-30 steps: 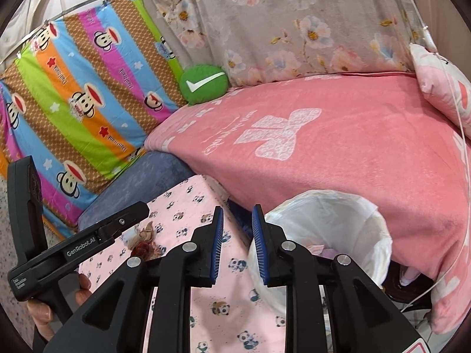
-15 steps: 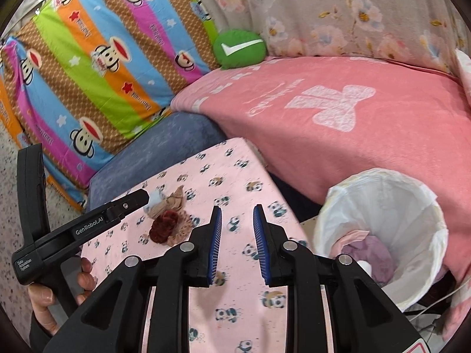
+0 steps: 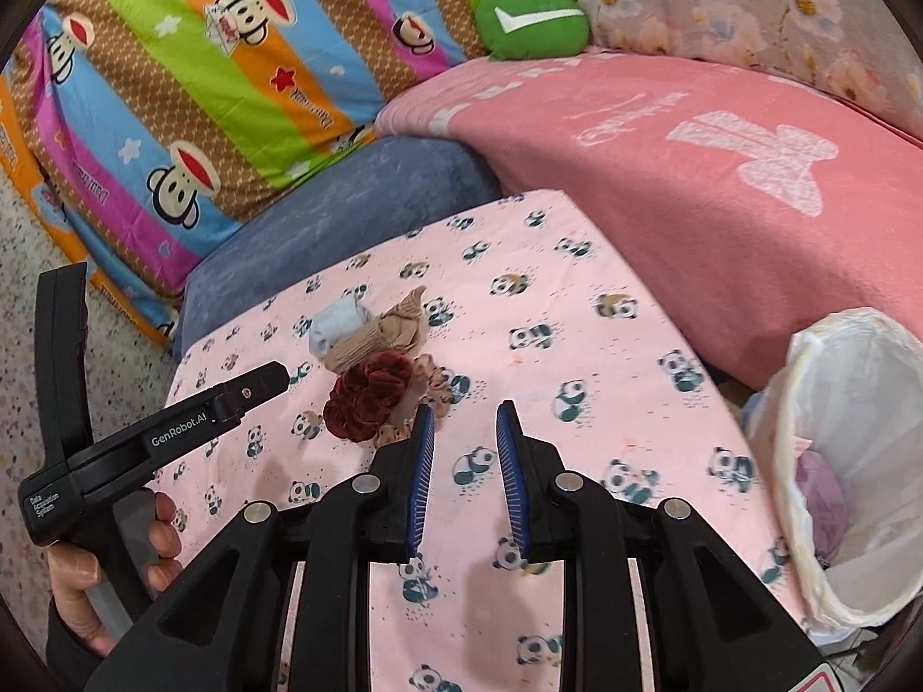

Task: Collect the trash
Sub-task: 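Move both grippers back over the remaining items, then grasp the dark red scrunchie with the left gripper while the right grasps the beige scrunchie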

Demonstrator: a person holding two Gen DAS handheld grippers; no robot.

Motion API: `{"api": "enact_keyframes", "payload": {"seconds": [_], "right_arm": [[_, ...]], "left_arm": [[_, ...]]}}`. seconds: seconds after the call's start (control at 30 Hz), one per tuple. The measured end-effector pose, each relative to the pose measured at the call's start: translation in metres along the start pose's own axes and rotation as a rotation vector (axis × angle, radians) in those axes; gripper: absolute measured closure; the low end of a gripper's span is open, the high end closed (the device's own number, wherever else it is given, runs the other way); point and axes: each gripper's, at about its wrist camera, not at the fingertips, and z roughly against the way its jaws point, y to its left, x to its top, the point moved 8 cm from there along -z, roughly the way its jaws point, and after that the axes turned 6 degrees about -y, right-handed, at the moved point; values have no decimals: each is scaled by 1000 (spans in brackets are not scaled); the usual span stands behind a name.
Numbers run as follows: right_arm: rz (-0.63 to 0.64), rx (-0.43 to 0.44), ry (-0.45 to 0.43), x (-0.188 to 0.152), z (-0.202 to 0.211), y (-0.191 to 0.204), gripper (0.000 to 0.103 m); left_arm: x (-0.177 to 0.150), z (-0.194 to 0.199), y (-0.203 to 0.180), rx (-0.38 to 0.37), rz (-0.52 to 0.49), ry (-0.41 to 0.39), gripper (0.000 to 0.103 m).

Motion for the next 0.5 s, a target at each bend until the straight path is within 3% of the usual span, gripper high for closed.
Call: {"api": "enact_keyframes", "payload": {"seconds": [0.5], "right_arm": [[28,-2,132,-16,-92,20,78]], "left_arm": [[-6,-56,8,0,-25,94,39]]}}
